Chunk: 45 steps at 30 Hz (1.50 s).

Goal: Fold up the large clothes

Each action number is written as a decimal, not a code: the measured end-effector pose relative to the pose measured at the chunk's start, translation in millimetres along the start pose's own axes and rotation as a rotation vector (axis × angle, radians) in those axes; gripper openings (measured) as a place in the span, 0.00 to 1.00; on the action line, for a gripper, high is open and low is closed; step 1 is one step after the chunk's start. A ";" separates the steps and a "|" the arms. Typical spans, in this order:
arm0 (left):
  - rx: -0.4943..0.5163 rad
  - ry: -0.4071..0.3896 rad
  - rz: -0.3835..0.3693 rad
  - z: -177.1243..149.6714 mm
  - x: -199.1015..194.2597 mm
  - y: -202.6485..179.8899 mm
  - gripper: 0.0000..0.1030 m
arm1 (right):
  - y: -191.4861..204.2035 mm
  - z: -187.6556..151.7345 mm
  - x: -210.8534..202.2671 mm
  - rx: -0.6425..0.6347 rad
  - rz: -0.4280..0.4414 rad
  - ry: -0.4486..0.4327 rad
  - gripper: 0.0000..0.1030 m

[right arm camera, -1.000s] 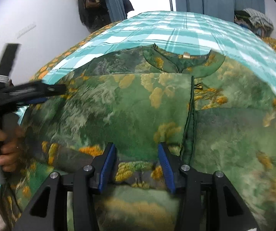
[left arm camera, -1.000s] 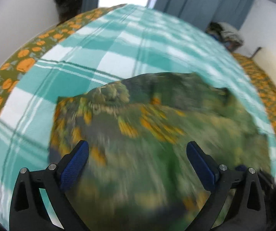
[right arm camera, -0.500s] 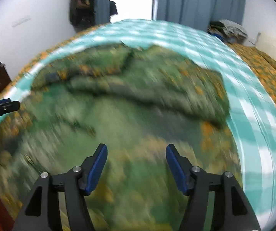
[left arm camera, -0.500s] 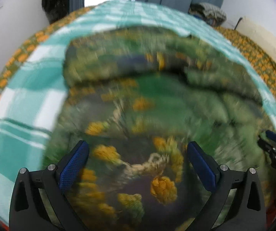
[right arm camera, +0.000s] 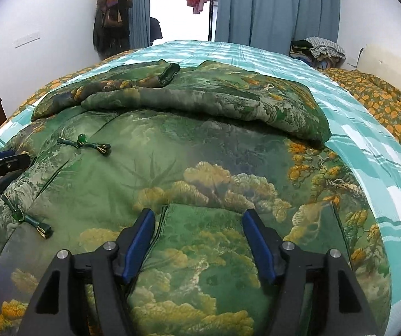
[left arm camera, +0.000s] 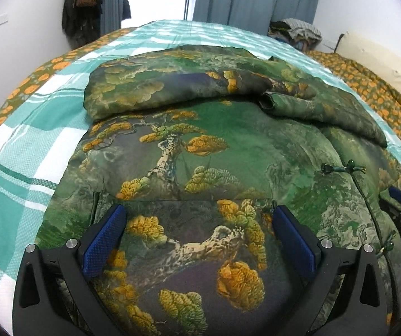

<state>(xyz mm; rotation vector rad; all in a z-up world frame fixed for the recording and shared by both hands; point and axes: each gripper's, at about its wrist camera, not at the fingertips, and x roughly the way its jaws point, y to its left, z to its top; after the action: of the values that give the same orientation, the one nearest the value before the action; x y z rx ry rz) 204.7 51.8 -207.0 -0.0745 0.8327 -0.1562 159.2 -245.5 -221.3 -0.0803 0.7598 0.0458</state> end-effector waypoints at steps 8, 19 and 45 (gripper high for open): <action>0.001 -0.004 0.002 -2.7 -2.2 0.2 0.99 | 3.0 -3.7 -2.6 -0.001 -0.002 -0.009 0.66; 0.006 0.000 0.008 -3.3 -1.1 -1.6 0.99 | 2.8 -3.7 -2.3 -0.001 -0.001 -0.006 0.66; 0.017 -0.003 0.025 -3.9 0.3 -6.2 1.00 | 2.8 -3.2 -2.5 -0.004 -0.008 -0.009 0.66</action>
<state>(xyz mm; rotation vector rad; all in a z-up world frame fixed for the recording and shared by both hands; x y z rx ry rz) 201.3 45.6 -209.0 -0.0480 0.8287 -0.1397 155.0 -243.0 -222.0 -0.0868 0.7499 0.0396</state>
